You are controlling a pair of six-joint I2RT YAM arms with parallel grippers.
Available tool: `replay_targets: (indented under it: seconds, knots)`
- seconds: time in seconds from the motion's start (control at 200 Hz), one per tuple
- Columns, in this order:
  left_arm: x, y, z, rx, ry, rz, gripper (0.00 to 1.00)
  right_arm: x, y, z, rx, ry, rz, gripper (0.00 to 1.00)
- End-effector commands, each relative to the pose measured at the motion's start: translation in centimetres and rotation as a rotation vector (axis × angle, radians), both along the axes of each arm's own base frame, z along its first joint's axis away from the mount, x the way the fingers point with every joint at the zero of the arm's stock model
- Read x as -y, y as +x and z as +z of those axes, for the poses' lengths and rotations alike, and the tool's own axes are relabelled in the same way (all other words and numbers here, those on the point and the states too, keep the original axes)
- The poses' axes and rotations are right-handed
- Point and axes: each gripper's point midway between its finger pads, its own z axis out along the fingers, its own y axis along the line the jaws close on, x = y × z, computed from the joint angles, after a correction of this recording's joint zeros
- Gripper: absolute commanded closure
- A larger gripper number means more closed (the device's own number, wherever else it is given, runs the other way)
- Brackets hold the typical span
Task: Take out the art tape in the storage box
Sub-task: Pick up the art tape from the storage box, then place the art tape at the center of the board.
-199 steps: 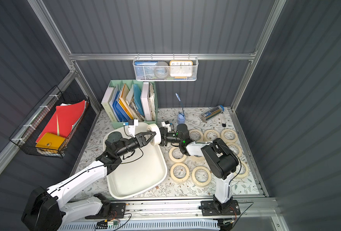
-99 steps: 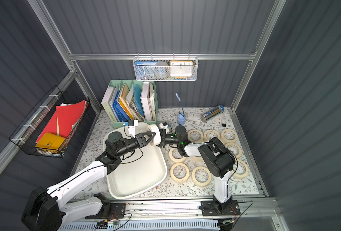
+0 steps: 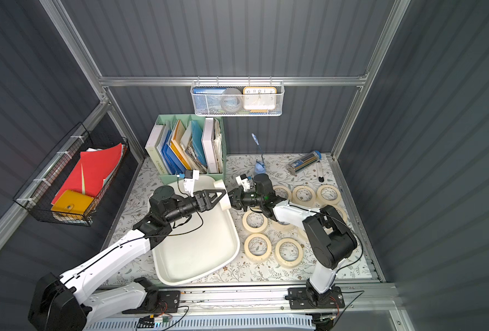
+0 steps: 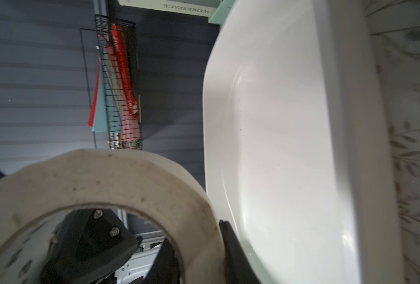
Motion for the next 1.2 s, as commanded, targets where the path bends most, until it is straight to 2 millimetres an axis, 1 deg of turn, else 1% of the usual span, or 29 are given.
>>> replay_targets:
  seconds: [0.0,0.06,0.105,0.22,0.225,0.265,0.3,0.315,0.35,0.355,0.36,0.375,0.38,0.39,0.395,0.4,0.405,0.435,0.44,0.465,0.5,0.585,0.705,0.765,0.815,0.84,0.865,0.941,1.196]
  knots:
    - [-1.0,-0.3,2.5,0.119,0.064,0.034,0.0,4.0,-0.3,-0.1,0.078,-0.226,-0.033,1.0]
    - [-1.4,-0.2,2.4,0.124,0.102,0.054,0.0,6.5,-0.6,0.5,0.098,-0.318,-0.062,1.0]
    - [-1.7,-0.2,2.3,0.13,0.127,0.066,0.0,8.8,-1.0,0.9,0.106,-0.401,-0.095,1.0]
    - [-2.3,-0.1,1.8,0.14,0.173,0.09,0.0,16.0,-3.4,2.0,0.091,-0.625,-0.191,1.0]
    - [-2.3,-0.1,1.8,0.141,0.176,0.089,0.0,16.0,-3.4,2.0,0.091,-0.625,-0.191,1.0]
    - [-2.6,0.3,1.5,0.14,0.196,0.119,0.0,18.9,-4.4,2.3,0.093,-0.739,-0.246,1.0]
    - [-2.6,0.5,1.2,0.14,0.207,0.121,0.0,21.9,-5.4,2.1,0.083,-0.888,-0.296,1.0]
    - [-2.6,0.5,1.2,0.142,0.21,0.122,0.0,23.1,-6.2,2.7,0.091,-0.929,-0.32,1.0]
    - [-2.6,0.8,0.8,0.139,0.223,0.126,0.0,25.8,-7.6,2.9,0.061,-1.047,-0.361,1.0]
    - [-2.6,0.9,0.8,0.138,0.224,0.127,0.0,26.6,-8.1,2.9,0.042,-1.083,-0.367,1.0]
    - [-2.6,0.9,0.8,0.137,0.226,0.127,0.0,26.6,-8.1,2.9,0.042,-1.083,-0.367,1.0]
    - [-2.6,1.0,0.7,0.136,0.227,0.128,0.0,28.0,-9.1,2.9,0.012,-1.147,-0.38,1.0]
    - [-2.6,1.0,0.6,0.133,0.229,0.128,0.0,28.0,-9.1,2.9,0.012,-1.147,-0.38,1.0]
    - [-2.6,1.1,0.5,0.134,0.231,0.128,0.0,28.7,-9.6,2.9,-0.005,-1.178,-0.388,1.0]
    - [-2.6,1.1,0.4,0.133,0.232,0.127,0.0,29.4,-10.0,2.9,-0.021,-1.209,-0.397,1.0]
    - [-2.6,1.1,0.4,0.132,0.232,0.127,0.0,29.4,-10.0,2.9,-0.021,-1.209,-0.397,1.0]
    - [-2.6,1.1,0.4,0.134,0.232,0.127,0.0,30.0,-10.5,3.0,-0.034,-1.238,-0.402,1.0]
    - [-2.5,1.4,0.2,0.13,0.235,0.129,0.0,31.7,-11.8,3.0,-0.074,-1.314,-0.418,1.0]
    - [-2.5,1.4,0.2,0.13,0.235,0.128,0.0,31.7,-11.8,3.0,-0.074,-1.314,-0.418,1.0]
    - [-2.4,1.6,0.1,0.129,0.237,0.13,0.0,33.0,-13.2,2.9,-0.123,-1.371,-0.427,1.0]
    - [-2.2,1.8,-0.2,0.124,0.242,0.126,0.0,34.2,-14.7,2.7,-0.182,-1.42,-0.44,1.0]
    - [-1.9,2.2,-0.5,0.129,0.245,0.117,0.0,35.5,-17.9,2.0,-0.316,-1.459,-0.452,1.0]
    - [-1.4,2.5,-1.0,0.138,0.244,0.1,0.0,36.7,-22.2,0.6,-0.532,-1.488,-0.421,1.0]
    - [-1.2,2.5,-1.1,0.143,0.239,0.089,0.0,37.0,-24.0,-0.4,-0.633,-1.483,-0.386,1.0]
    - [-1.1,2.6,-1.2,0.146,0.236,0.09,0.0,37.2,-25.1,-1.1,-0.695,-1.483,-0.363,1.0]
    - [-1.1,2.6,-1.3,0.146,0.235,0.09,0.0,37.1,-25.3,-1.5,-0.709,-1.469,-0.356,1.0]
    - [-0.8,2.2,-1.3,0.146,0.224,0.062,0.0,36.9,-25.4,-1.8,-0.724,-1.442,-0.356,1.0]
    - [-0.7,2.2,-1.4,0.145,0.217,0.056,0.0,36.8,-25.6,-1.9,-0.777,-1.42,-0.345,1.0]
    - [-1.0,1.6,-1.3,0.157,0.178,0.065,0.0,36.8,-24.2,-3.6,-0.935,-1.437,-0.197,1.0]
